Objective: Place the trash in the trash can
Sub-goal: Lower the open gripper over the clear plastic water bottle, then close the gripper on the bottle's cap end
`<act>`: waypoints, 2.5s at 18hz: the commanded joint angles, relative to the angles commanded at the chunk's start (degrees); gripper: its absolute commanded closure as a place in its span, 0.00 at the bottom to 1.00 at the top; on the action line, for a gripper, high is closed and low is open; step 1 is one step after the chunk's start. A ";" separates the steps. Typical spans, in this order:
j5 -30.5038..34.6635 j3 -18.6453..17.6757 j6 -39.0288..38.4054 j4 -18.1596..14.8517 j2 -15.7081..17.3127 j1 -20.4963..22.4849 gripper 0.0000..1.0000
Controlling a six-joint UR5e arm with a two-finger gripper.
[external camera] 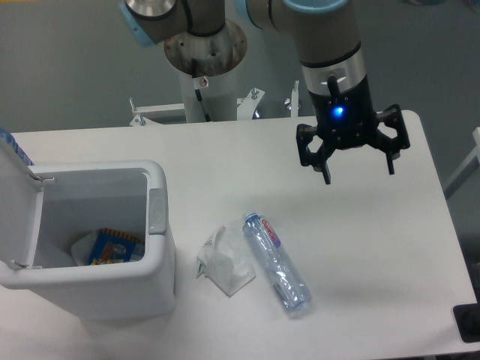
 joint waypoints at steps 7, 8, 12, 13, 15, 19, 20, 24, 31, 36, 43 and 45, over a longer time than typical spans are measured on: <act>0.09 -0.53 -0.70 0.09 -1.05 -0.09 0.00; 0.09 -0.70 -0.70 0.17 -1.49 -0.09 0.00; 0.18 -2.72 -0.79 0.96 -1.93 -0.17 0.00; 0.18 -2.90 -0.79 1.49 -2.11 -0.26 0.00; 0.18 -3.60 -4.11 2.02 -3.25 -0.70 0.00; -2.45 -3.69 -10.46 2.20 -6.23 -2.37 0.00; -2.90 -3.78 -10.81 2.20 -7.89 -2.46 0.00; -10.00 -3.69 -13.70 2.02 -13.35 -2.90 0.00; -18.46 -1.41 -21.88 2.81 -19.94 -1.93 0.00; -15.03 -1.93 -22.15 5.27 -23.91 -3.51 0.00; -13.28 -2.11 -23.12 7.64 -26.98 -4.31 0.00; -11.96 -2.20 -23.20 8.79 -27.42 -4.57 0.00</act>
